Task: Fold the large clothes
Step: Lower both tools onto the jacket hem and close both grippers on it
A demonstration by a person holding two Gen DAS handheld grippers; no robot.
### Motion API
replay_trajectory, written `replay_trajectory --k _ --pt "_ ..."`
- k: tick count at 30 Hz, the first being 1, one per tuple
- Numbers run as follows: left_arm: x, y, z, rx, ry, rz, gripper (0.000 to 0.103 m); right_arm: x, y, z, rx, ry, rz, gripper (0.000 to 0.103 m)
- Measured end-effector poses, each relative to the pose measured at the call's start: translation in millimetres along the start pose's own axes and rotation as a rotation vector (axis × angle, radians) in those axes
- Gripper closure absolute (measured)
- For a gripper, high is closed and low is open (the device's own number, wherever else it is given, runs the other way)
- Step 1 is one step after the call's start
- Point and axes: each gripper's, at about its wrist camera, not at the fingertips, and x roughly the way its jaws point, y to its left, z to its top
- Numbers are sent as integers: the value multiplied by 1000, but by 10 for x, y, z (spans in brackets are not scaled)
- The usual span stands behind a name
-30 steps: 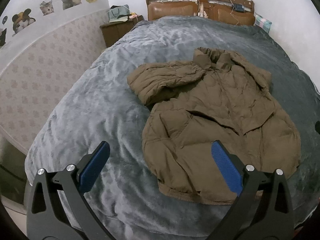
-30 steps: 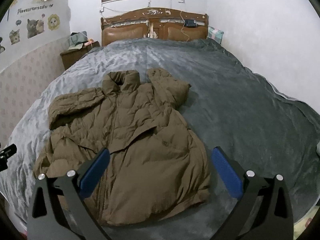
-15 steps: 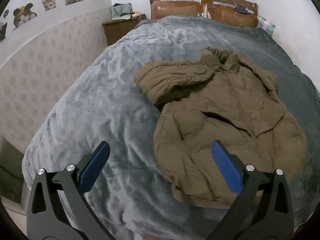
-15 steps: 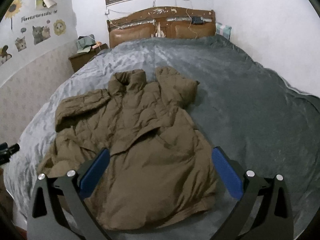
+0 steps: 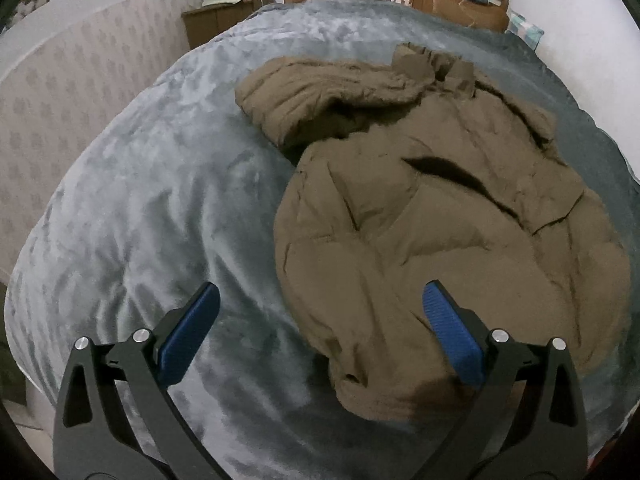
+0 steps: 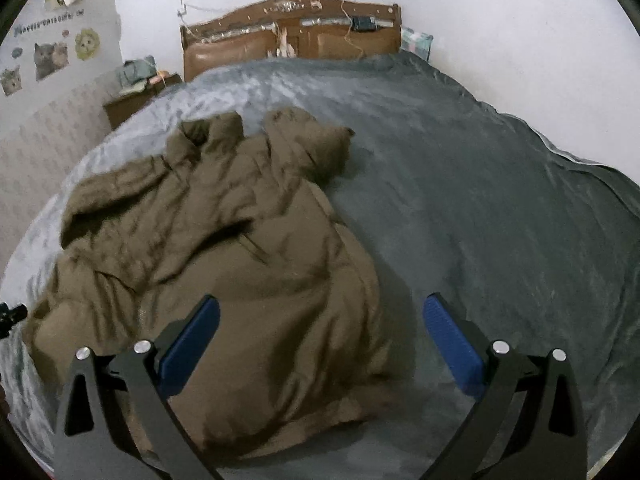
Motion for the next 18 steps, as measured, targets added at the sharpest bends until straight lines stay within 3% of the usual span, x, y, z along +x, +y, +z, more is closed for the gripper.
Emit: replay_trajectory --k 15,18 --pt "398 -293 -86 42 48 24 3 458 -204 -150 -29 76 46 1" --pt "517 -346 -61 42 72 9 11 598 -277 -155 -26 98 41 1"
